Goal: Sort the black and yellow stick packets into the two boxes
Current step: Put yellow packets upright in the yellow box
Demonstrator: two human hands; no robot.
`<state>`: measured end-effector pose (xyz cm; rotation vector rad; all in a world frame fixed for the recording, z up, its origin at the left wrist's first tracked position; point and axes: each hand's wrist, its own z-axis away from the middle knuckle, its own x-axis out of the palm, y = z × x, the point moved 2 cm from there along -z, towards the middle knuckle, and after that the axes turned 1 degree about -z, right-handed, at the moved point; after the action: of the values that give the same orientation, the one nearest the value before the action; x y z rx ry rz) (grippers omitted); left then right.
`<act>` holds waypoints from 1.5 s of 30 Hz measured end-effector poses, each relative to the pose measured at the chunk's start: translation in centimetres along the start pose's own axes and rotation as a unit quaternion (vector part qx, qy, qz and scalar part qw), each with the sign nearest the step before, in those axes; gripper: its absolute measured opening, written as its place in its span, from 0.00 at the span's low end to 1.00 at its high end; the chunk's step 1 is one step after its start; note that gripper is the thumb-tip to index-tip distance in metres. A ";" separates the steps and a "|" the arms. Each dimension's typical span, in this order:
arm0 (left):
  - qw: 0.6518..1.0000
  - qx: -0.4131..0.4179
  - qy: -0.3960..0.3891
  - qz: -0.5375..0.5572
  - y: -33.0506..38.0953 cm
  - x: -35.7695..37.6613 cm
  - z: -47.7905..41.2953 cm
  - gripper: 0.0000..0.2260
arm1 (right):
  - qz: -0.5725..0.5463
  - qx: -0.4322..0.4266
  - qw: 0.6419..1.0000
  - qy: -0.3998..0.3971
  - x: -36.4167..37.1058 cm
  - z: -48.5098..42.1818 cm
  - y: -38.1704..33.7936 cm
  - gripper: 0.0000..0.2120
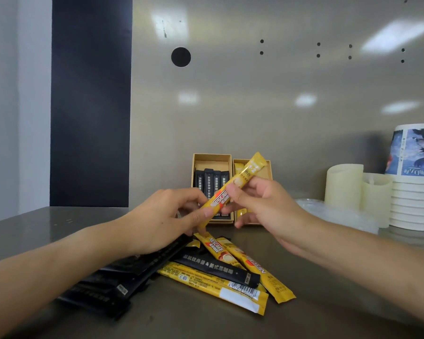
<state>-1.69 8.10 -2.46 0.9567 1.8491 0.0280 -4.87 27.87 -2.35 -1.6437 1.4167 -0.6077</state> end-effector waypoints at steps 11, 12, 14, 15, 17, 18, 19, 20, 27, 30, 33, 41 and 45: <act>0.995 -0.030 0.008 -0.095 -1.3 -0.4 0.0 0.06 | 0.053 0.069 0.996 0.004 -1.9 -1.0 0.9 0.11; 0.995 -0.029 0.004 -0.097 -1.3 -0.4 0.0 0.07 | 0.053 0.070 0.996 -0.003 -1.8 -0.9 0.9 0.11; 0.995 -0.030 -0.011 -0.099 -1.2 -0.3 0.1 0.08 | 0.056 0.072 0.996 -0.020 -1.4 -0.8 1.1 0.11; 0.994 -0.028 -0.021 -0.100 -1.2 -0.3 0.1 0.08 | 0.059 0.070 0.995 -0.030 -1.2 -0.7 1.2 0.10; 0.993 -0.021 -0.041 -0.107 -1.1 -0.2 0.1 0.10 | 0.074 0.061 0.994 -0.047 -1.0 -0.5 1.4 0.11; 0.993 -0.016 -0.050 -0.110 -1.1 -0.2 0.2 0.11 | 0.083 0.055 0.994 -0.054 -0.9 -0.4 1.4 0.11; 0.992 -0.012 -0.060 -0.111 -1.1 -0.1 0.2 0.13 | 0.089 0.049 0.993 -0.056 -0.9 -0.4 1.4 0.11; 0.991 -0.009 -0.073 -0.108 -1.1 0.0 0.2 0.14 | 0.090 0.042 0.994 -0.053 -0.9 -0.4 1.3 0.11; 0.988 -0.016 -0.118 -0.097 -0.9 0.2 0.2 0.13 | 0.088 -0.002 0.996 0.027 -2.0 -1.2 1.3 0.08; 0.991 -0.016 -0.108 -0.082 -1.1 0.1 0.2 0.13 | 0.111 -0.003 0.993 0.044 -2.4 -1.3 1.4 0.08; 0.992 -0.019 -0.109 -0.065 -1.2 0.1 0.2 0.10 | 0.121 -0.001 0.991 0.055 -2.7 -1.4 1.4 0.08; 0.994 -0.027 -0.099 0.038 -1.8 -1.2 0.0 0.03 | 0.125 0.003 0.991 0.046 -2.5 -1.4 1.6 0.08; 0.988 -0.032 -0.093 0.123 -2.3 -1.6 0.0 0.04 | 0.121 0.003 0.992 0.045 -2.4 -1.4 1.6 0.07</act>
<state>-2.82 5.54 -2.20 1.1002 1.5434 0.1432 -7.41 29.78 -2.57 -1.4264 1.6488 -0.5514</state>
